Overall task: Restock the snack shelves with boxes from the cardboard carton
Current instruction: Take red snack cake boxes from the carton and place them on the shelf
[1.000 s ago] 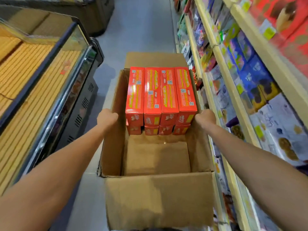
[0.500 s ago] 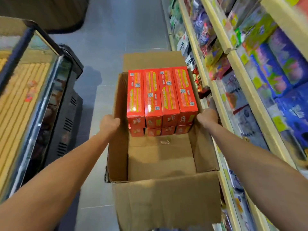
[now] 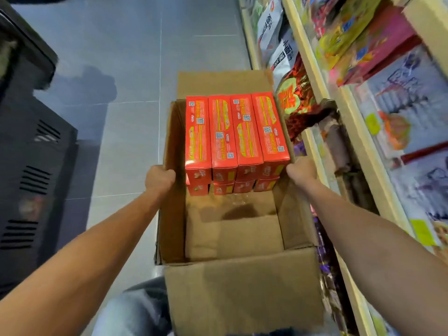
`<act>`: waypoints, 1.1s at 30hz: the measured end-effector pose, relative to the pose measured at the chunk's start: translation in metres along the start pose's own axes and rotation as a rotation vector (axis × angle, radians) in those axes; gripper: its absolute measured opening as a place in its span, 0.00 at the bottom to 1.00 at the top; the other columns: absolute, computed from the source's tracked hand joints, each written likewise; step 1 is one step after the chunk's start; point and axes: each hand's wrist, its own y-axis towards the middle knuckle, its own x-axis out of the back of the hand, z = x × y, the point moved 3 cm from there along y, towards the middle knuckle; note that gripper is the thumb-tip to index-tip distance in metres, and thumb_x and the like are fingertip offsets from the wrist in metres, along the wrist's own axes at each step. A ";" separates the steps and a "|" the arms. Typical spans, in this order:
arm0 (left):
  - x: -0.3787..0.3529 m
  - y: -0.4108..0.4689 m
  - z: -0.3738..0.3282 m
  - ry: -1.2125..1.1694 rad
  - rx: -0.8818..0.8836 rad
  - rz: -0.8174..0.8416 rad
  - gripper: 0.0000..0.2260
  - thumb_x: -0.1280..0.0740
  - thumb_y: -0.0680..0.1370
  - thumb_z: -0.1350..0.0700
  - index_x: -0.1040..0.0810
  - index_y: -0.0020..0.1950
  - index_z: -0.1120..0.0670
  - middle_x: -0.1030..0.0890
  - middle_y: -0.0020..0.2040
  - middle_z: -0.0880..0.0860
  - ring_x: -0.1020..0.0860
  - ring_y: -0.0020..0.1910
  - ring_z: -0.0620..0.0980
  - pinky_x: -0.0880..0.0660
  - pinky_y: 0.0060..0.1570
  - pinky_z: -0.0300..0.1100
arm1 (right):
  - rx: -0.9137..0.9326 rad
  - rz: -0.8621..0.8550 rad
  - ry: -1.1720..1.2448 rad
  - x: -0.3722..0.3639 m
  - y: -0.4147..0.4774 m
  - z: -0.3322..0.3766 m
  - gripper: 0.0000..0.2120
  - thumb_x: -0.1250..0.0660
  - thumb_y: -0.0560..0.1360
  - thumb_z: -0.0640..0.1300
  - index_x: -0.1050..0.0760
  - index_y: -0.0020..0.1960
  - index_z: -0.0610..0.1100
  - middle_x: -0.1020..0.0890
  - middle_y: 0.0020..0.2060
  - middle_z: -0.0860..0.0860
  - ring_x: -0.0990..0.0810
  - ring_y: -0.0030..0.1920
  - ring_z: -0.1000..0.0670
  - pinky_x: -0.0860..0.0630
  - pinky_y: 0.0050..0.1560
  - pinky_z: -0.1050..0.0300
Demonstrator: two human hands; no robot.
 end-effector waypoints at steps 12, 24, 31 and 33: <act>-0.165 0.077 0.118 0.021 0.094 0.047 0.09 0.38 0.76 0.59 0.23 0.51 0.63 0.21 0.43 0.61 0.23 0.41 0.57 0.28 0.42 0.46 | -0.035 0.058 -0.080 -0.170 0.084 -0.115 0.10 0.37 0.72 0.36 0.23 0.50 0.31 0.19 0.50 0.35 0.22 0.53 0.36 0.29 0.43 0.53; -0.221 0.095 0.129 0.109 0.043 0.246 0.14 0.40 0.79 0.56 0.25 0.61 0.61 0.21 0.57 0.63 0.22 0.55 0.62 0.25 0.57 0.52 | -0.165 0.039 0.001 -0.225 0.099 -0.173 0.08 0.38 0.76 0.37 0.23 0.53 0.37 0.19 0.49 0.39 0.22 0.50 0.38 0.32 0.41 0.55; -0.204 0.070 0.075 0.061 0.104 0.587 0.19 0.41 0.78 0.65 0.33 0.69 0.59 0.27 0.66 0.64 0.26 0.60 0.59 0.28 0.62 0.50 | -0.073 0.071 0.007 -0.200 0.101 -0.155 0.12 0.37 0.75 0.36 0.21 0.57 0.39 0.19 0.56 0.40 0.22 0.56 0.38 0.27 0.50 0.54; -0.192 0.048 0.052 0.065 0.111 0.608 0.22 0.40 0.79 0.61 0.38 0.73 0.57 0.30 0.68 0.64 0.29 0.67 0.60 0.31 0.65 0.50 | -0.060 0.098 0.053 -0.187 0.087 -0.137 0.15 0.39 0.76 0.34 0.23 0.62 0.37 0.21 0.60 0.40 0.24 0.60 0.40 0.28 0.55 0.56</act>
